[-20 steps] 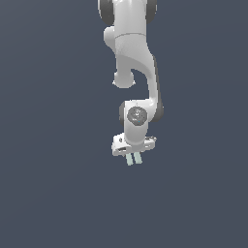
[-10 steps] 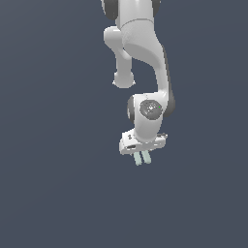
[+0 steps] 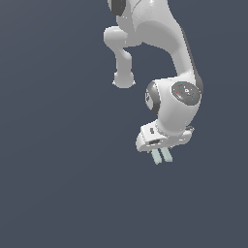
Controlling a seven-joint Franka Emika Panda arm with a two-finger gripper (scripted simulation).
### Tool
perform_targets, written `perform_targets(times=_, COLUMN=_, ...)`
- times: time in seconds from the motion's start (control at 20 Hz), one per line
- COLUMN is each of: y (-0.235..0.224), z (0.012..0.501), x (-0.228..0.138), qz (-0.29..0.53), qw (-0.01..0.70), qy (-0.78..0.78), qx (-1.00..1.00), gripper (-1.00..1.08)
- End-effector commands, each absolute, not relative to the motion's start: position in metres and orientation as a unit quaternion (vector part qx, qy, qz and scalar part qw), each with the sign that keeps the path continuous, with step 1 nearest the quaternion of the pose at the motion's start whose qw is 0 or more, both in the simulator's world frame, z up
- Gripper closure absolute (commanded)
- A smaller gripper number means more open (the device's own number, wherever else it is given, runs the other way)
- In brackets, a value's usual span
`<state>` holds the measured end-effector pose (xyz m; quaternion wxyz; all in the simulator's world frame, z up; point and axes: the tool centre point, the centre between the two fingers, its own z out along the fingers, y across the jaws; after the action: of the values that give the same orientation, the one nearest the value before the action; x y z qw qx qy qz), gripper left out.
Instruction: Pick up the object and move it to a goal position.
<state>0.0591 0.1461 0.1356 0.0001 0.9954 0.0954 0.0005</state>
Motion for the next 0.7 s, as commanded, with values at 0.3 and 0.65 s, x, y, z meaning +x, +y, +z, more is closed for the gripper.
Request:
perform_targets(times=0.3, y=0.199, z=0.198, x=0.080, qz=0.000, qw=0.000, qy=0.095, qx=0.995, gripper=1.08)
perform_targets(times=0.65, y=0.226, z=0.230, x=0.093, qz=0.000, qw=0.000, qy=0.095, qx=0.995, gripper=1.08)
